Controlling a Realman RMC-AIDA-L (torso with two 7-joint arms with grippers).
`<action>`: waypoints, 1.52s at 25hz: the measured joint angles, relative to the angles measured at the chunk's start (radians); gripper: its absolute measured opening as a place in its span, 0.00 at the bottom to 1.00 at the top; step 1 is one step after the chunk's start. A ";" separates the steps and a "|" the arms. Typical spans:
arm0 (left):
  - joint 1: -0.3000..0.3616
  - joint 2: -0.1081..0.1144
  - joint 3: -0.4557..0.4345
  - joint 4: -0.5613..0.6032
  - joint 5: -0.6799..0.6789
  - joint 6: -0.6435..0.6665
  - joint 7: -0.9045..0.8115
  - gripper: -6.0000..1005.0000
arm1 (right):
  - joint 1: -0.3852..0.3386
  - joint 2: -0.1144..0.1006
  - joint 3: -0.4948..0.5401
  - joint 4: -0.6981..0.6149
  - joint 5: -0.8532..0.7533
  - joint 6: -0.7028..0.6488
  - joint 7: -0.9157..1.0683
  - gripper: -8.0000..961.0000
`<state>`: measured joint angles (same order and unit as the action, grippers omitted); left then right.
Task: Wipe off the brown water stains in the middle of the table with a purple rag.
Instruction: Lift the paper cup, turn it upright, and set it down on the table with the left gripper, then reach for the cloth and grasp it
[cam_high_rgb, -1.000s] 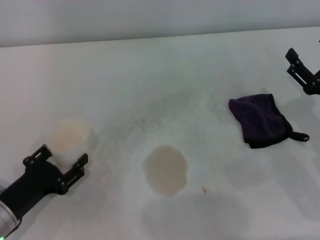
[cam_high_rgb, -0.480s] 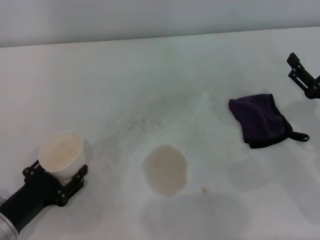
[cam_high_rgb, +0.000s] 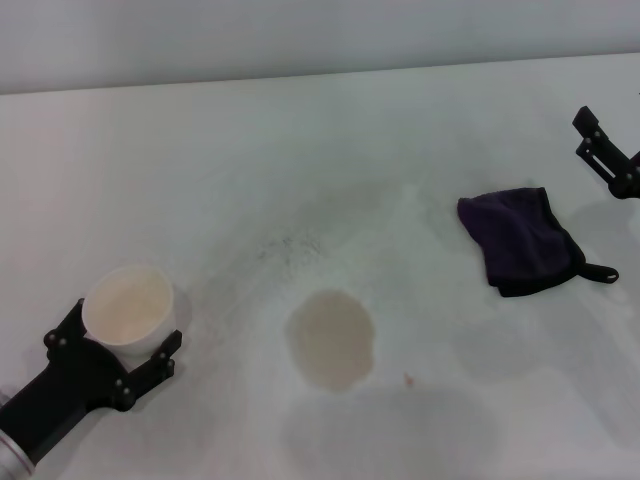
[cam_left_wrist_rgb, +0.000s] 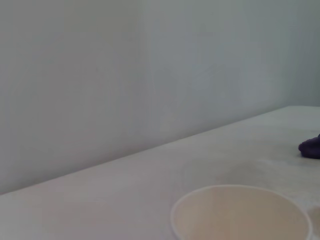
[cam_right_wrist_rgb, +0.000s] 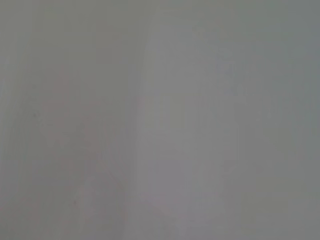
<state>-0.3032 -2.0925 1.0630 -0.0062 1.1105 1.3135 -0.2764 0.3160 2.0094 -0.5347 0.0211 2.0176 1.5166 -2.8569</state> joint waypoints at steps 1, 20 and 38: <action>0.000 0.000 0.000 0.000 0.000 0.000 0.000 0.83 | 0.000 0.000 0.000 0.000 0.000 0.000 0.000 0.91; 0.076 0.006 0.001 0.007 -0.051 0.080 0.043 0.88 | -0.005 0.000 -0.001 -0.005 0.000 0.002 0.000 0.91; 0.146 0.006 0.001 0.001 -0.105 0.106 0.043 0.88 | -0.026 -0.005 0.008 -0.012 0.005 0.000 -0.004 0.91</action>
<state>-0.1571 -2.0860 1.0644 -0.0057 1.0058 1.4198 -0.2331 0.2898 2.0046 -0.5262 0.0091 2.0228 1.5168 -2.8613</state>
